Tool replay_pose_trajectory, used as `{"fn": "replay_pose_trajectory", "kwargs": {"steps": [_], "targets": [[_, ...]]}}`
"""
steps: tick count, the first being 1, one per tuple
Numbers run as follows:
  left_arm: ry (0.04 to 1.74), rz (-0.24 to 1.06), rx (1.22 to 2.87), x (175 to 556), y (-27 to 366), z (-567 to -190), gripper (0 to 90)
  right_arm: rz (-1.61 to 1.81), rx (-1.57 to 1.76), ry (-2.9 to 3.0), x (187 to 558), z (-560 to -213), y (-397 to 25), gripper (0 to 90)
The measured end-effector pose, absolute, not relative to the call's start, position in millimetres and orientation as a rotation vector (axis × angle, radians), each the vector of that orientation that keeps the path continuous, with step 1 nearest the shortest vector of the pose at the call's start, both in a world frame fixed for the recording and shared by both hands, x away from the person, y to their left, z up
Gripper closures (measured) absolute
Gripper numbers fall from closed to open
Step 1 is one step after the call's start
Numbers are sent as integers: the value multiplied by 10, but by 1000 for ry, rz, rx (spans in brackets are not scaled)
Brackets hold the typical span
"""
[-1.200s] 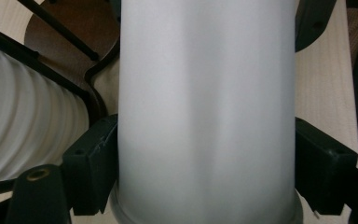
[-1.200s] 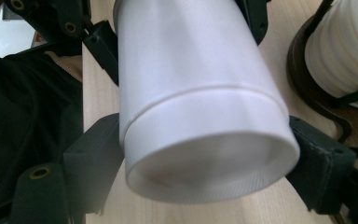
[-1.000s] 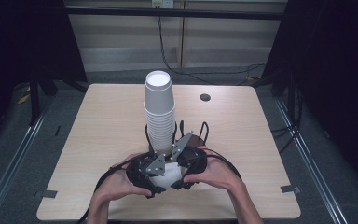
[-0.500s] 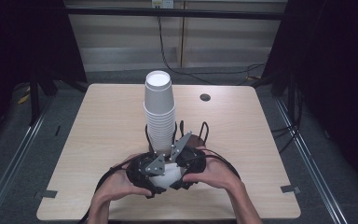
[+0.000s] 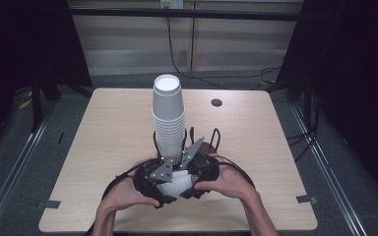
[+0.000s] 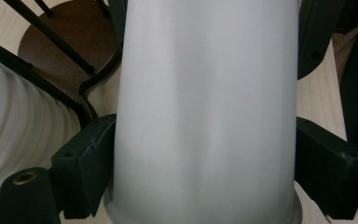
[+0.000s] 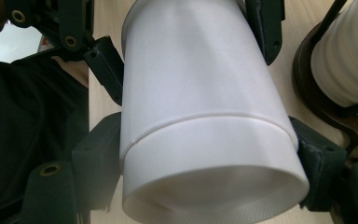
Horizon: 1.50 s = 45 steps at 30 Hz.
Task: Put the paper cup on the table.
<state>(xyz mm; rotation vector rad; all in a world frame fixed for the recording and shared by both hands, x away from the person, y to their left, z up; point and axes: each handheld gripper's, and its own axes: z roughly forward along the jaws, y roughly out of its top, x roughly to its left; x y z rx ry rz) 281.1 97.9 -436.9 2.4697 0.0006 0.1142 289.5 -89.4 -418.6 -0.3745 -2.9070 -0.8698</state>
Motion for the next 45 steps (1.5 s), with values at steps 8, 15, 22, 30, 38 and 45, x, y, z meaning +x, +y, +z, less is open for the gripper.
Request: {"fn": "replay_pose_trajectory", "kwargs": {"steps": [8, 15, 22, 30, 38, 45], "targets": [[-16, 143, 2434, 2784, 1036, -4316, 146, -889, -365, -2922, 2858, -4150, -897, 230], [-24, 137, 2336, 2805, 1123, -4256, 155, -902, -378, -2917, 2859, -4128, -942, 232], [45, 135, 2252, 2813, 1231, -4223, 158, -939, -407, -2919, 2854, -4125, -1012, 230], [83, 143, 2197, 2822, 1292, -4235, 159, -985, -450, -2903, 2851, -4155, -1110, 229], [144, 179, 2151, 2802, 1361, -4277, 158, -1032, -543, -2878, 2832, -4208, -1252, 228], [175, 168, 2068, 2791, 1454, -4307, 158, -1131, -596, -2839, 2825, -4222, -1375, 228]]}}
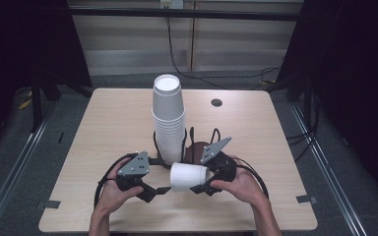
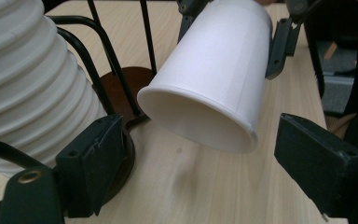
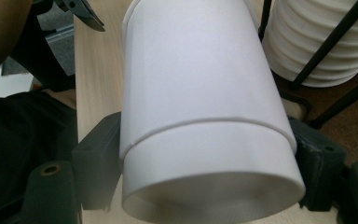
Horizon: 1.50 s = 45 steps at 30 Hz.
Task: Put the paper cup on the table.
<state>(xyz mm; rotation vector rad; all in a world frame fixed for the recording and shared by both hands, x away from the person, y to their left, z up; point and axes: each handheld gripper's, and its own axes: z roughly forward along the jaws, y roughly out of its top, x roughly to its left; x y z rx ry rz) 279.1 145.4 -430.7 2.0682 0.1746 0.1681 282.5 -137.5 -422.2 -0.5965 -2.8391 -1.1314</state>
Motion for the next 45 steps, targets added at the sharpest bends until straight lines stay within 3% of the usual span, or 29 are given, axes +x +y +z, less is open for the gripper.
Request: {"fn": "replay_pose_trajectory", "kwargs": {"steps": [25, 45], "targets": [[286, 137, 1952, 2759, 1665, -4548, 157, -1514, -714, -2627, 2736, -4481, -1559, 227], [252, 121, 1930, 2666, 1602, -4598, 156, -1809, -610, -2462, 2659, -4639, -1547, 224]]}}
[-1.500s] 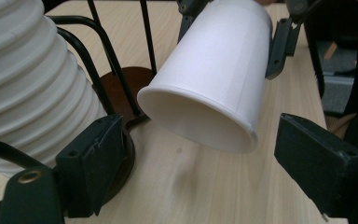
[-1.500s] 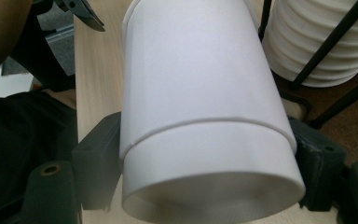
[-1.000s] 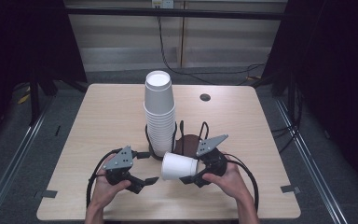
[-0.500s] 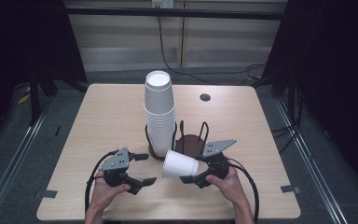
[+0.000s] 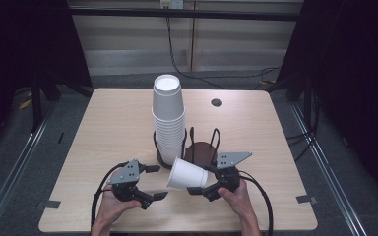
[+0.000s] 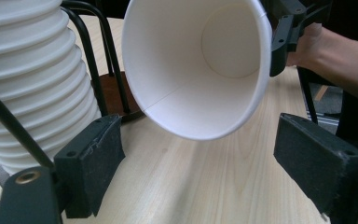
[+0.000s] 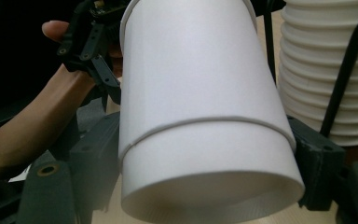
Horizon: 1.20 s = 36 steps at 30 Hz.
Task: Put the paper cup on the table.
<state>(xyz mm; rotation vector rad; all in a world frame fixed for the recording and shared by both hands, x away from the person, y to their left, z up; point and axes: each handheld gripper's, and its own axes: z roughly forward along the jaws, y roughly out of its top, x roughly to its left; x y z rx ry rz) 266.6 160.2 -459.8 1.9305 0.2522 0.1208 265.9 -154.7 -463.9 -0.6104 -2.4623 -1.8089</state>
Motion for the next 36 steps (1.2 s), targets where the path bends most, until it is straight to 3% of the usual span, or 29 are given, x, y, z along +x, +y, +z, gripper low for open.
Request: {"fn": "replay_pose_trajectory", "kwargs": {"steps": [18, 24, 36], "targets": [[213, 96, 1805, 2706, 1590, -4597, 153, -1825, -505, -2470, 2627, -4644, -1406, 227], [223, 85, 1813, 2730, 1562, -4615, 65, -1813, -497, -2470, 2628, -4654, -1384, 228], [215, 62, 1809, 2757, 1506, -4609, 1, -1791, -459, -2480, 2629, -4651, -1333, 228]]}}
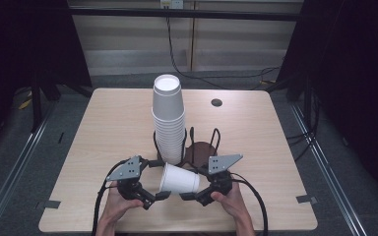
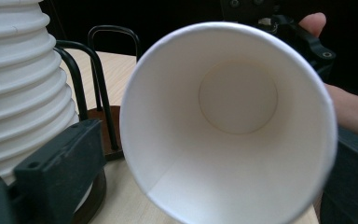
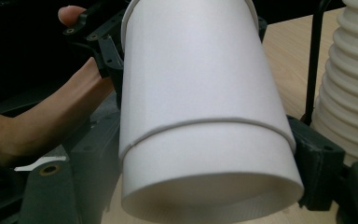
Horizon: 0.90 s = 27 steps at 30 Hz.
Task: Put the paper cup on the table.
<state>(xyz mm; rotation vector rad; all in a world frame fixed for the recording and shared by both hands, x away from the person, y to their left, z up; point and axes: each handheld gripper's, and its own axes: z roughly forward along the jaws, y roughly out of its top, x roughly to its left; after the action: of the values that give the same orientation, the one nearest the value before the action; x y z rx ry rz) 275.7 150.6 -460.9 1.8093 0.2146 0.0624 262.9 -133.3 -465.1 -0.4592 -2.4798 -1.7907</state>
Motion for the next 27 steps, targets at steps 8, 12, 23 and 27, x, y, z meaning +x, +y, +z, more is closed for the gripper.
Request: {"fn": "replay_pose_trajectory", "kwargs": {"steps": [8, 12, 23, 27], "targets": [[196, 37, 1814, 2764, 1444, -4611, 11, -1786, -444, -2487, 2619, -4652, -1325, 228], [183, 21, 1797, 2762, 1431, -4609, 61, -1788, -445, -2490, 2621, -4648, -1335, 228], [172, -17, 1802, 2790, 1363, -4634, 62, -1784, -428, -2497, 2621, -4650, -1327, 230], [167, -34, 1803, 2797, 1381, -4630, 79, -1780, -423, -2501, 2623, -4647, -1330, 232]]}}
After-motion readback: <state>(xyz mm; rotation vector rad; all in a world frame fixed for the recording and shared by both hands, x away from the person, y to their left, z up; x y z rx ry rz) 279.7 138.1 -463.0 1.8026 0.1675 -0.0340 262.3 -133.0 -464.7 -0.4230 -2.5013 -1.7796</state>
